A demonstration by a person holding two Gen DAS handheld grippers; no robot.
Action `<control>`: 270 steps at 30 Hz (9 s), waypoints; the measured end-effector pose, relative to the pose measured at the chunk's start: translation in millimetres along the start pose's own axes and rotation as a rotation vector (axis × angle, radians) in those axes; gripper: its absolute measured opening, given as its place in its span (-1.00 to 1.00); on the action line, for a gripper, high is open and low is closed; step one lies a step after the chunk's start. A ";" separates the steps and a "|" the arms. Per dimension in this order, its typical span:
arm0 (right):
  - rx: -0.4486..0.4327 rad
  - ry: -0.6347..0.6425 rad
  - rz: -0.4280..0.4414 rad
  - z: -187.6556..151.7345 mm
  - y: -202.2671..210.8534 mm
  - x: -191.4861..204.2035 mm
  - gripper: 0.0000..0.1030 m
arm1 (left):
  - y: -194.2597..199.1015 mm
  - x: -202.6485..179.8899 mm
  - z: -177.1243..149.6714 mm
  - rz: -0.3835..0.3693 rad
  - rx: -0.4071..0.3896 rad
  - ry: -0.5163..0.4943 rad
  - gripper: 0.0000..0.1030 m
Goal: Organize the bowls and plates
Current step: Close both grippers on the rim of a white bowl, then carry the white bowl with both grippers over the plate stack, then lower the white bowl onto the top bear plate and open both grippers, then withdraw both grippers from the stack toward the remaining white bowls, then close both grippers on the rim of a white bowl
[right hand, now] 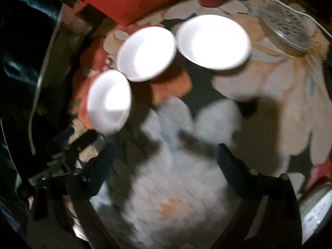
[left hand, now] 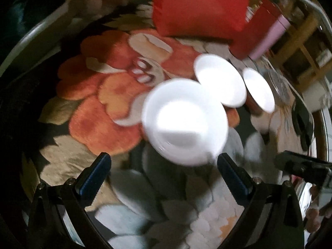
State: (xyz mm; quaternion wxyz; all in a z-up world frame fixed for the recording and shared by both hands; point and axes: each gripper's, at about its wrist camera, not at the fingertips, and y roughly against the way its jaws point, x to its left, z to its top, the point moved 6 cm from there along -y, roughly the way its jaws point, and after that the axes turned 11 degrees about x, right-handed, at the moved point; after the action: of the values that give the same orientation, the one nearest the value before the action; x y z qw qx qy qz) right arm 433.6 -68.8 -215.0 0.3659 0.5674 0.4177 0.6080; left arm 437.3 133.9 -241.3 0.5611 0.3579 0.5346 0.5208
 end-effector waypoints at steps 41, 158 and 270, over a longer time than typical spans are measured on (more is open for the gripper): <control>0.024 -0.014 0.013 42.6 -77.6 38.9 -0.86 | -19.5 12.2 33.8 -0.134 0.000 -0.052 -0.91; 0.076 -0.411 -0.389 -231.4 87.9 -297.9 -0.68 | -57.2 -426.5 -219.3 -0.231 0.275 -0.877 -0.80; -0.011 -0.033 -0.346 -66.5 20.5 -101.0 1.00 | -31.5 -100.1 -38.9 -0.068 0.097 -0.265 0.99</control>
State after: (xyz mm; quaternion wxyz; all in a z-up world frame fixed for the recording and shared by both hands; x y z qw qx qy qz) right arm 376.8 -175.7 -235.4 0.4749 0.4948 0.4999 0.5289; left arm 417.2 24.8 -255.4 0.6263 0.4317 0.4923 0.4231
